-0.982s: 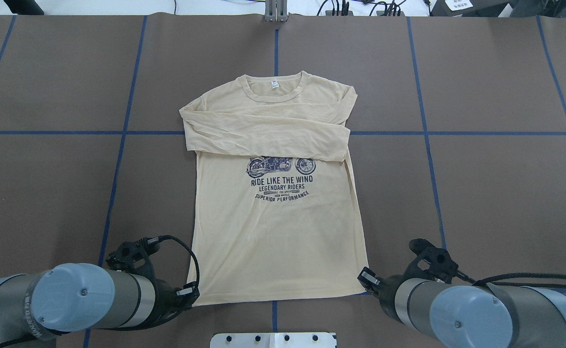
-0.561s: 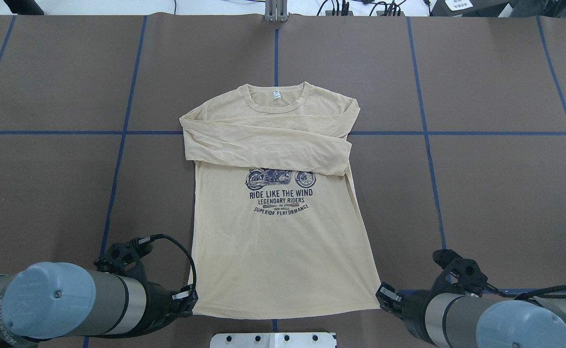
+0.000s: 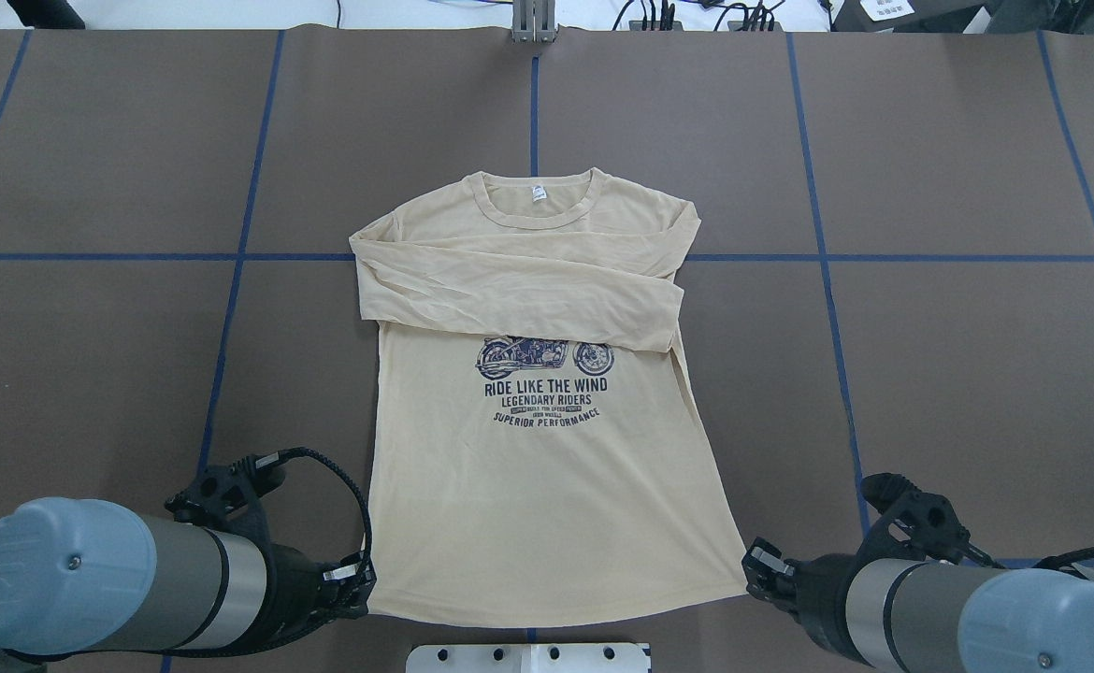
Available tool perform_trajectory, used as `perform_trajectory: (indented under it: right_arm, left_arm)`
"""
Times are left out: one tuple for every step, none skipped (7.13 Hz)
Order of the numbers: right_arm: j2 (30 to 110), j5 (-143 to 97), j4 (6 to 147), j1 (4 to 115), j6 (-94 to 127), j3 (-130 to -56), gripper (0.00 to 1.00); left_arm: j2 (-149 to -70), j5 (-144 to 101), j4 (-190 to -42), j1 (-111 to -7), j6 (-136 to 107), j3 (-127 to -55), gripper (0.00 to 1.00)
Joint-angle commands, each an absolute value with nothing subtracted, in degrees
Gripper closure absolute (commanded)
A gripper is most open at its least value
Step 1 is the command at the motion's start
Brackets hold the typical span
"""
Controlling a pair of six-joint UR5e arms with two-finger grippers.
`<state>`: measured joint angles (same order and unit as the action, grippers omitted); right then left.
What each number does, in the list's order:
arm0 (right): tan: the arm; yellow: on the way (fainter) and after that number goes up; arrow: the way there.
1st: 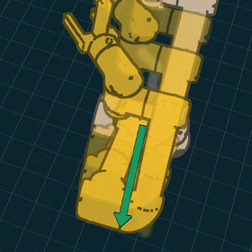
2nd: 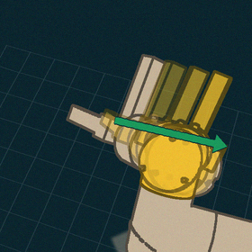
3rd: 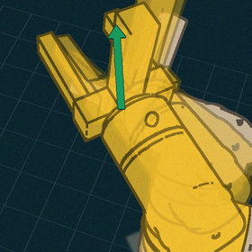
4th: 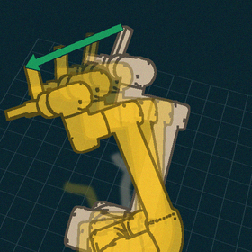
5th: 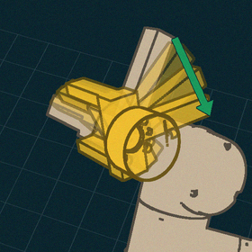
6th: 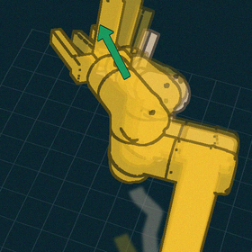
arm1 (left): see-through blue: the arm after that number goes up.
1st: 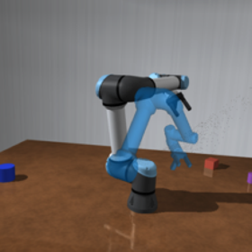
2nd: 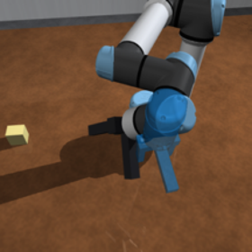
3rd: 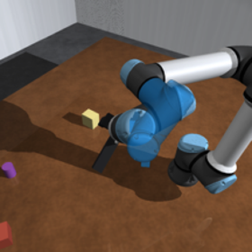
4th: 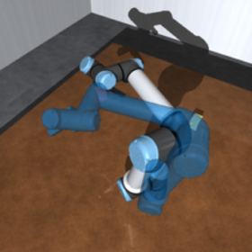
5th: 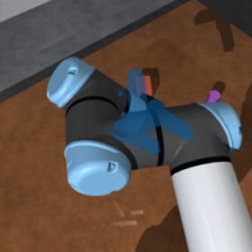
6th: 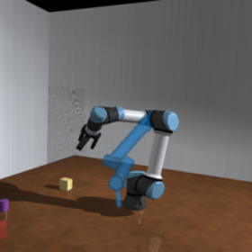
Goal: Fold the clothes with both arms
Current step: 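Lift the hem with both grippers and fold it toward the collar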
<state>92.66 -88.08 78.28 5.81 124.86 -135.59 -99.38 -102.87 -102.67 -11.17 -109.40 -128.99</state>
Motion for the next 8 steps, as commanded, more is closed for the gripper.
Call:
perform_trajectory:
  right_arm:
    - [86.45, -96.71, 80.94, 17.59, 118.45, -130.55, 1.00]
    - [79.61, -102.07, 83.04, 24.54, 114.65, -124.60, 1.00]
    - [72.23, -104.65, 87.06, 30.35, 111.91, -119.06, 1.00]
    - [69.03, -105.90, 90.41, 33.80, 105.36, -115.70, 1.00]
    - [67.17, -105.91, 90.61, 37.49, 99.90, -112.18, 1.00]
    - [65.50, -105.91, 90.27, 40.40, 97.32, -109.10, 1.00]
    - [61.30, -105.91, 90.35, 42.60, 95.64, -104.72, 1.00]
    - [56.30, -105.82, 89.92, 42.80, 95.45, -98.15, 1.00]
  left_arm:
    - [-101.41, -103.36, -103.27, -18.75, -101.57, -126.76, 1.00]
    - [-102.21, -103.36, -103.36, -22.29, -98.90, -123.61, 1.00]
    - [-106.22, -103.19, -103.36, -25.37, -98.70, -118.61, 1.00]
    - [-109.83, -103.44, -103.62, -29.14, -98.35, -114.13, 1.00]
    - [-110.99, -103.45, -104.06, -31.62, -97.04, -112.78, 1.00]
    - [-111.96, -103.45, -105.37, -35.90, -93.38, -111.20, 1.00]
    - [-115.45, -103.62, -105.38, -38.91, -93.08, -106.48, 1.00]
    - [-118.79, -103.71, -106.95, -40.76, -92.99, -101.13, 1.00]
